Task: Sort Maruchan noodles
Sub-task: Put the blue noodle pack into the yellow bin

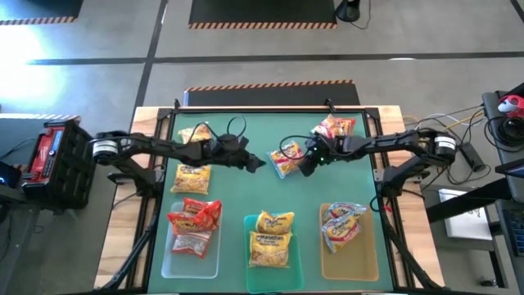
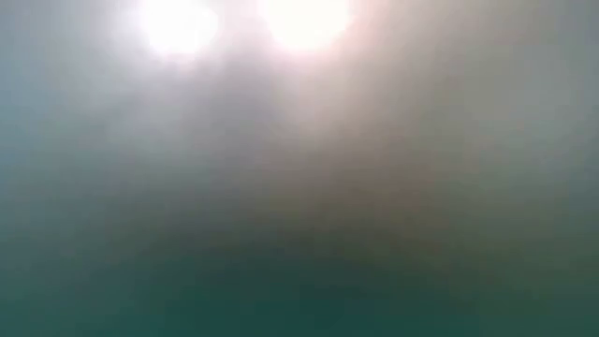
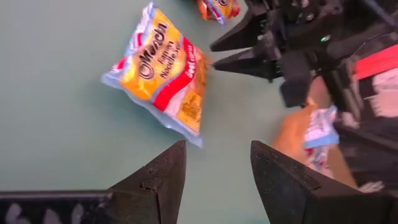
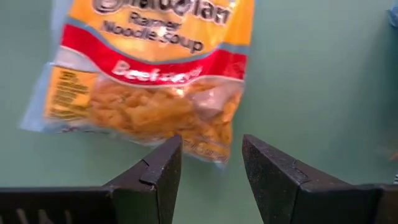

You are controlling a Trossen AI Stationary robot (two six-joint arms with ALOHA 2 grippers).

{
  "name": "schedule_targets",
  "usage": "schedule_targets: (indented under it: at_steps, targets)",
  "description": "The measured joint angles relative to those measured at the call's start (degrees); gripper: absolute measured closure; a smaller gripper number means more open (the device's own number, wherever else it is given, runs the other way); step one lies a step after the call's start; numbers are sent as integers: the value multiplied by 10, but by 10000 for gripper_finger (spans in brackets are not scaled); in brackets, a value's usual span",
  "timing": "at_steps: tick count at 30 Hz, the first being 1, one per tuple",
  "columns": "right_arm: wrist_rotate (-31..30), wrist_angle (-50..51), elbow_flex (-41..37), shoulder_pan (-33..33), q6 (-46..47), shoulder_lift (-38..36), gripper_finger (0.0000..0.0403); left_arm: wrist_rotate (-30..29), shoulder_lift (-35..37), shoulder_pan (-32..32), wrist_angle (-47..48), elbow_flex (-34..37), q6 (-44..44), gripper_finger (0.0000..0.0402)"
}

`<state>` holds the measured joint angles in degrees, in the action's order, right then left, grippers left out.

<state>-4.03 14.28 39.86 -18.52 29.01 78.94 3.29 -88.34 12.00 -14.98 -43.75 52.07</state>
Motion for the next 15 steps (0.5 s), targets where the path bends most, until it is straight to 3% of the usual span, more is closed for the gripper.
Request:
schedule_targets:
  at_steps: [10, 15]
  targets:
    - [-18, -4, -13, 0, 4, 18, 243, 23, -65, -8, -20, -25, 42, 239]
    - [64, -70, -17, 7, -20, 54, 243, 23, -81, -8, -23, -47, 40, 239]
